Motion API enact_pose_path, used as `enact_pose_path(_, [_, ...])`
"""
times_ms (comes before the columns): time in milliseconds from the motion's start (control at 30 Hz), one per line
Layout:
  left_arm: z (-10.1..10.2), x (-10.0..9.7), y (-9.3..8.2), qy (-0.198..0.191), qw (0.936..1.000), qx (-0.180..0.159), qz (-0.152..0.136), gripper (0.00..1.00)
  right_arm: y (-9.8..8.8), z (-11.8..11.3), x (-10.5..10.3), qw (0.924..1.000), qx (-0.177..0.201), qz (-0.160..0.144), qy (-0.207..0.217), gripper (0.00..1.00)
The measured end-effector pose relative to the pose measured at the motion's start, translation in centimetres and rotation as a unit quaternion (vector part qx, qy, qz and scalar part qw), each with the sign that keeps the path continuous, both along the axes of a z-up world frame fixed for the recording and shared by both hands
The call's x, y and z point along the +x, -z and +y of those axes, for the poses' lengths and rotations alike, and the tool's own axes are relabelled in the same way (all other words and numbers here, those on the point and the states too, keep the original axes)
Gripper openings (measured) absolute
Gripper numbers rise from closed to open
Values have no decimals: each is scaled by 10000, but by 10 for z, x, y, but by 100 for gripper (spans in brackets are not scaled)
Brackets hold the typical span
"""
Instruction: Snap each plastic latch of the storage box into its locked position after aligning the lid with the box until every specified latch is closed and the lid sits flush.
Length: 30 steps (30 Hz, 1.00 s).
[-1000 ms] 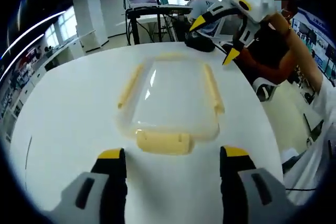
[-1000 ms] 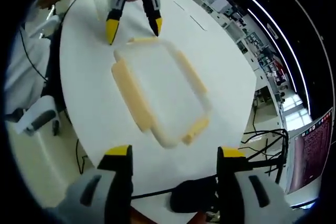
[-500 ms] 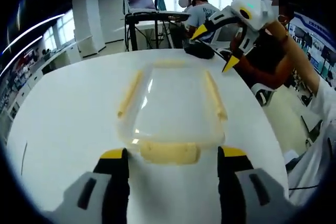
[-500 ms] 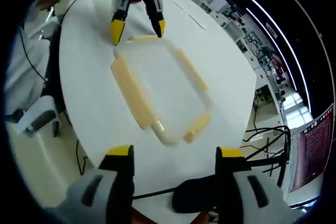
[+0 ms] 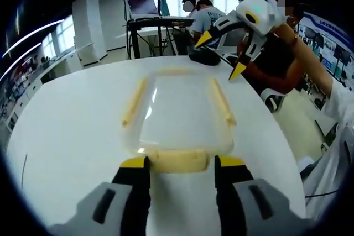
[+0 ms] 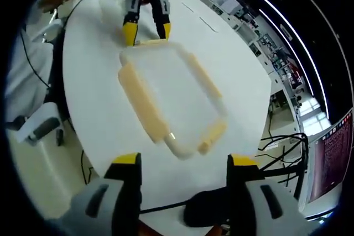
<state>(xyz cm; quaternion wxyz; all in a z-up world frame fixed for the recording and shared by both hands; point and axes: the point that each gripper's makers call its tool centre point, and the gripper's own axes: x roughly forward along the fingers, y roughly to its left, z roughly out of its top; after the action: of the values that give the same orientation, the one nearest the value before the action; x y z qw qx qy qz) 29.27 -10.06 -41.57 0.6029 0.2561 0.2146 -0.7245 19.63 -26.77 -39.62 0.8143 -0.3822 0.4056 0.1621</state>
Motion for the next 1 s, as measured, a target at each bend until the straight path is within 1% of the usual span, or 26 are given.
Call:
enact_pose_path(133, [0,2,-1,-30,10000,-4,-6,38,1,0,-1,10000,-24,26,8,59])
enact_pose_path(333, [0,4,-3,-52,10000,-15,2,38,0,3,-1,10000,-11,26,-26,58])
enact_pose_path(400, [0,2,-3,-60,10000,14,-7,38,1,4,0,10000,-8,36,-43,56])
enact_pose_path(567, [1,4,-3,-84,9999,96,-57,38,0,7,1,10000,29,21,-63,57])
enact_pose_path(733, [10,7,-5,-60,9996,200,-175,37,1,9,0,10000,34,32,-69,57])
enact_pose_path(1000, [23,4,-3,-35,9988,402,-263,37,4,11,-1,9999,50,80,-112,56])
